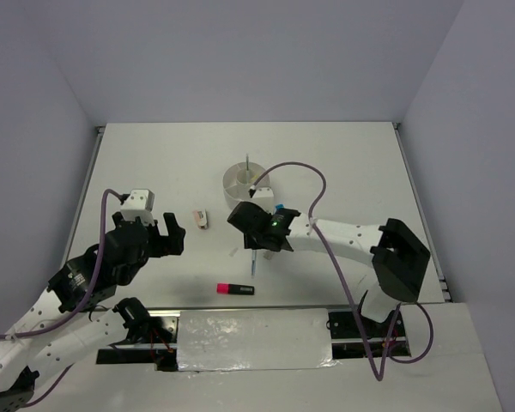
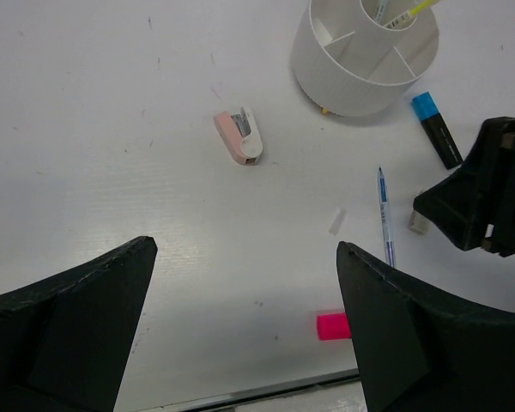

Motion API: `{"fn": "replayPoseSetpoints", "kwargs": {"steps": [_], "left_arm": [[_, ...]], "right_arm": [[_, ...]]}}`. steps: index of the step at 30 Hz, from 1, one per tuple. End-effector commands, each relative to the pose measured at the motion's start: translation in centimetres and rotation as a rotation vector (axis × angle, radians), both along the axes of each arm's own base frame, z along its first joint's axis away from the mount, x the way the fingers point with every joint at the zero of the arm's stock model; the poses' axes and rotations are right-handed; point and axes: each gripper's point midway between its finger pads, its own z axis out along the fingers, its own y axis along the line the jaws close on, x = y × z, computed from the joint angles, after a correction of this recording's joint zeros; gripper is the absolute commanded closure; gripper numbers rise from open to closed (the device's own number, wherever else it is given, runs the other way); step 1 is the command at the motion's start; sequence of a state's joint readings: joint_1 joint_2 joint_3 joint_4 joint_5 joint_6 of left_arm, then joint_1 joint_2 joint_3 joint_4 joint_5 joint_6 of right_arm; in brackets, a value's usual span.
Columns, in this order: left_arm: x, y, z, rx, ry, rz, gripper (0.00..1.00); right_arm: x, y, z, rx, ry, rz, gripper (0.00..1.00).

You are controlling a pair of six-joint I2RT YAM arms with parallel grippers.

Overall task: Sort the stationery into containers
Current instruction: Pick up the pen from the center of the board.

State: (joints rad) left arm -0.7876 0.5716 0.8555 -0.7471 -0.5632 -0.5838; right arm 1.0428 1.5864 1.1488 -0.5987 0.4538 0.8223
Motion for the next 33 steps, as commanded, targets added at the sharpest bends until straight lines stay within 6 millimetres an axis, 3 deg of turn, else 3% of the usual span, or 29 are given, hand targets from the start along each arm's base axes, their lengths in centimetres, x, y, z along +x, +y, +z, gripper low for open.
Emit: {"fn": "replayPoseSetpoints", "kwargs": {"steps": [1, 7, 20, 27, 33], "left_arm": [[0.2, -0.3, 1.6, -0.046, -0.037, -0.002, 0.01], [0.2, -0.5, 1.6, -0.048, -0.039, -0.012, 0.01], [0.2, -0.7, 1.5, -0.047, -0.036, -0.026, 0.01], [0.2, -1.0, 1.4, -0.044, -0.030, -0.037, 0.01], [0.3, -1.0, 1.4, -0.039, -0.027, -0.036, 0.01]], "right_arm": [[0.7, 1.7, -1.3, 0.016, 0.020, -0.015, 0.56], [1.0, 2.3, -4.2, -0.025, 0.070, -0.029, 0.59], [0.7, 2.5, -7.8, -0.050, 0.141, -0.030, 0.62], [0.7, 1.9, -8.0, -0.053, 0.135, -0.057, 0.65], [0.3, 2.2, -9.0, -0.044, 0.166, -0.033, 0.77]]}}
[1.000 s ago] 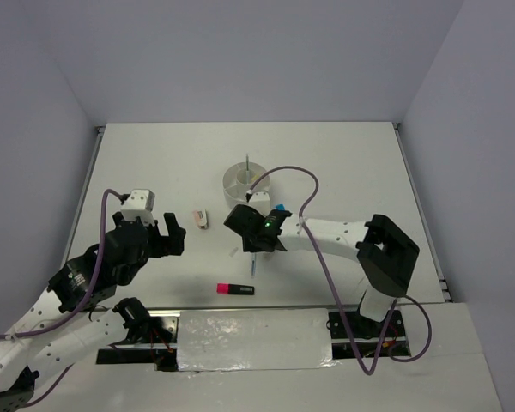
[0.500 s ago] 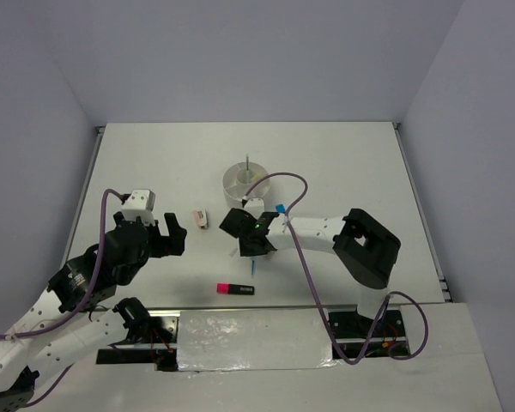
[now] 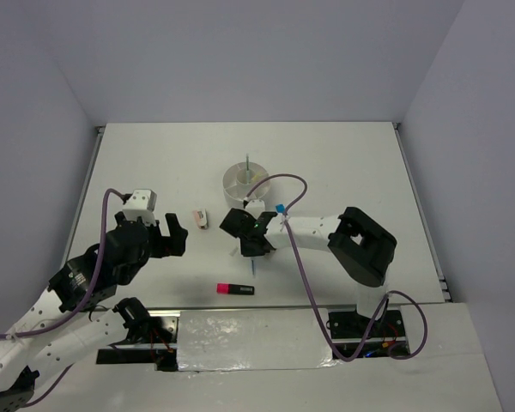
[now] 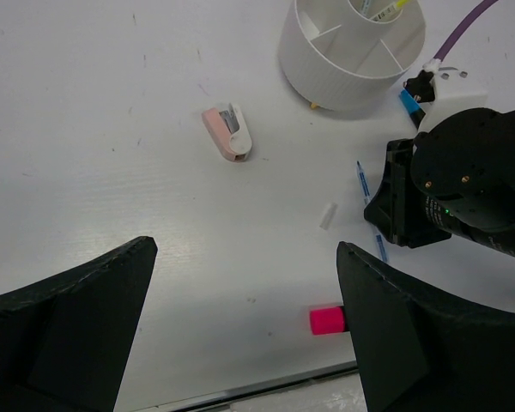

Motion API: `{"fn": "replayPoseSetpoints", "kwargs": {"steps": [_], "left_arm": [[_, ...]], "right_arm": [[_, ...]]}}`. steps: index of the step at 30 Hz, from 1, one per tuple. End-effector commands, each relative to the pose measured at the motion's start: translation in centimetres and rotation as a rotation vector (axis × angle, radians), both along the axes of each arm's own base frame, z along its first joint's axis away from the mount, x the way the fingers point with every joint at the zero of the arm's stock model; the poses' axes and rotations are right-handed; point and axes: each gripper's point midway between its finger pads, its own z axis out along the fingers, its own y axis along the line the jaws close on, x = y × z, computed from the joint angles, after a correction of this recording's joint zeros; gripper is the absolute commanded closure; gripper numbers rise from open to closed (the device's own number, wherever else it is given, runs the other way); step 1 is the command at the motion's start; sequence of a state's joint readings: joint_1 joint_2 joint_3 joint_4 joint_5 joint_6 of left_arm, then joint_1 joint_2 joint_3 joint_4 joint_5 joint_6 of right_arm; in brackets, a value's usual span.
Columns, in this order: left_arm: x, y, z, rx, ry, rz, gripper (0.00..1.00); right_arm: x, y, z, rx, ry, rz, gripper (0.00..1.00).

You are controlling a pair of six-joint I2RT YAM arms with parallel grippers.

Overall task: Sort the stationery into containers
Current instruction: Pick up the pen from the center of the board, then close the pen cap on the pen.

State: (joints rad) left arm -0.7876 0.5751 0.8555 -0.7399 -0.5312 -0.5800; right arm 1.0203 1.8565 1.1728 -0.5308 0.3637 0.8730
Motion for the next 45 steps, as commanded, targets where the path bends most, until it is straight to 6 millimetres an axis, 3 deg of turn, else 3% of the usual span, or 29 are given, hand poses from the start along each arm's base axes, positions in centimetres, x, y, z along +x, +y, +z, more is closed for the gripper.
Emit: {"fn": "replayPoseSetpoints", "kwargs": {"steps": [1, 4, 7, 10, 12, 13, 14, 16, 17, 19, 20, 26, 30, 34, 40, 45], "left_arm": [[0.4, -0.4, 1.4, -0.029, -0.035, -0.006, 0.01], [0.4, -0.5, 1.4, -0.032, -0.037, -0.009, 0.01], [0.4, -0.7, 1.3, -0.030, -0.032, -0.017, 0.01], [0.6, -1.4, 1.1, -0.024, -0.022, -0.047, 0.01], [0.8, -2.3, 0.6, -0.008, 0.003, -0.080, 0.01], [0.9, -2.6, 0.3, 0.002, 0.017, -0.086, 0.01], [1.2, -2.9, -0.4, 0.025, 0.047, -0.087, 0.01], [1.3, -3.4, -1.0, 0.039, 0.097, -0.089, 0.01], [1.6, -4.2, -2.1, 0.048, 0.147, -0.088, 0.01], [1.9, -6.5, -3.7, 0.033, 0.212, -0.145, 0.01], [2.0, -7.3, -4.2, 0.027, 0.231, -0.161, 0.01], [3.1, -12.4, -8.6, 0.034, 0.357, -0.314, 0.04], [3.7, -14.3, -11.1, 0.107, 0.427, -0.361, 0.08], [4.5, -14.8, -14.6, 0.223, 0.491, -0.350, 0.21], [5.0, -15.4, -16.9, 0.285, 0.529, -0.358, 0.36], [5.5, -15.4, -18.2, 0.324, 0.552, -0.344, 0.40]], "right_arm": [[0.4, 0.9, -0.4, 0.038, 0.002, -0.002, 0.80], [0.3, 1.1, -0.7, 0.043, 0.009, 0.012, 0.92], [0.7, 2.1, 1.1, 0.098, -0.032, 0.057, 0.96], [1.7, 2.4, 5.6, 0.146, -0.130, 0.078, 0.97], [2.7, 1.8, 10.4, 0.184, -0.232, 0.059, 0.98], [2.7, 1.1, 11.8, 0.182, -0.254, 0.051, 0.99], [2.7, 0.4, 14.9, 0.226, -0.305, 0.040, 0.99], [2.6, -1.4, 17.4, 0.223, -0.361, 0.015, 1.00], [2.2, -2.5, 19.8, 0.266, -0.400, 0.003, 1.00], [1.4, -4.3, 21.0, 0.270, -0.419, -0.011, 1.00], [1.0, -5.4, 22.7, 0.305, -0.450, -0.023, 1.00], [-1.4, -9.1, 23.9, 0.334, -0.465, -0.021, 1.00], [-2.4, -10.5, 23.9, 0.333, -0.461, -0.016, 1.00], [-2.9, -10.9, 23.8, 0.370, -0.470, -0.007, 1.00], [-3.2, -10.9, 23.5, 0.380, -0.465, 0.005, 1.00], [-3.3, -10.5, 23.2, 0.390, -0.461, 0.020, 1.00]]}}
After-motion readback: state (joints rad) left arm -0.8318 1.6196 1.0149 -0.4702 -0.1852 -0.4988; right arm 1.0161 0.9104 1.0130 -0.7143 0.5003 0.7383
